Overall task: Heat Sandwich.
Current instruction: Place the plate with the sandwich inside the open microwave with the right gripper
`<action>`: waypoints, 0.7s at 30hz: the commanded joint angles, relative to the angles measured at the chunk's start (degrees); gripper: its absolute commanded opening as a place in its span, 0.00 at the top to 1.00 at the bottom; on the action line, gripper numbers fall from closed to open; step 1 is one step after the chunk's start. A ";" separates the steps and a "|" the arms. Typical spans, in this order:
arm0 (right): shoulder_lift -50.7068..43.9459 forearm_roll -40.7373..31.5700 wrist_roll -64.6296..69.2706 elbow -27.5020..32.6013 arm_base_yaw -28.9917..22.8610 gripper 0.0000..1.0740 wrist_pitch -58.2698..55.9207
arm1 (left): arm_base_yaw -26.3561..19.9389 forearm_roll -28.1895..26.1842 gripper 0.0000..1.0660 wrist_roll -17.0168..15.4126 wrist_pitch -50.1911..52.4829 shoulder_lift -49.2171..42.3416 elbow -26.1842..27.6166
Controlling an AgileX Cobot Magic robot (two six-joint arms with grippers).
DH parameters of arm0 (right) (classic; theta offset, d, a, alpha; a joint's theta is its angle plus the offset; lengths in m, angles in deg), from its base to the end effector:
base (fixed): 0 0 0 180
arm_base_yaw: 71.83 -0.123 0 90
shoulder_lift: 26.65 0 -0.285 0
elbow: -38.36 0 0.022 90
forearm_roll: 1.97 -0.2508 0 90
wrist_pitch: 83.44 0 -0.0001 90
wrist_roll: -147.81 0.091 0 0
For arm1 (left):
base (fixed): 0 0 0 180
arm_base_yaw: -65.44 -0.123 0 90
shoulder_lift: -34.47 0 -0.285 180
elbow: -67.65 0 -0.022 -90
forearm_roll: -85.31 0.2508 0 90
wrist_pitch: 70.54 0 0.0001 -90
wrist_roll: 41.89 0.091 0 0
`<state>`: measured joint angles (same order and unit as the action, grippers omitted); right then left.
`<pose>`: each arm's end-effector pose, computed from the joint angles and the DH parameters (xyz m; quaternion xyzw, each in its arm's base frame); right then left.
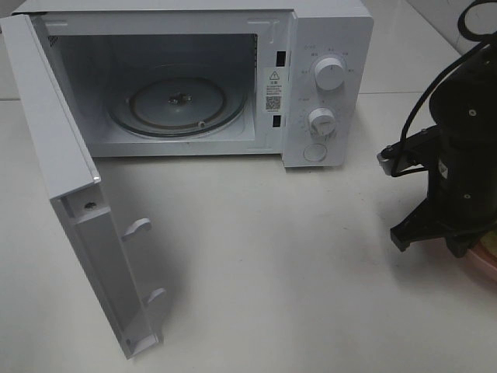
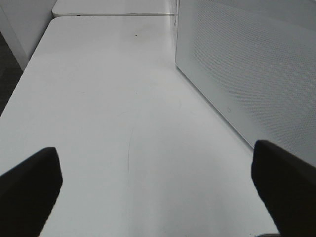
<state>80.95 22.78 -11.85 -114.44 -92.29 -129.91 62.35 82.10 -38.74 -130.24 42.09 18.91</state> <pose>0.2737 0.0726 0.1469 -0.1503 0.9765 -0.1479 0.0434 -0.0040 -0.0046 0.2781 0.0013 0.8480 0.0009 0.5300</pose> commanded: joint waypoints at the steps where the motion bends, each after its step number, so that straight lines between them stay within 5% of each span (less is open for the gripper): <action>1: -1.95 1.43 -0.63 -0.29 -0.69 1.00 -2.35 | -0.06 0.00 0.07 0.17 0.34 -1.55 -0.17; 21: -12.49 -0.29 -1.20 6.65 -6.93 1.00 -4.81 | -0.06 0.00 0.07 0.17 0.34 -1.55 -0.17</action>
<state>69.14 21.41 -12.36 -108.02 -99.05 -133.46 62.35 82.10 -38.74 -130.24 42.09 18.91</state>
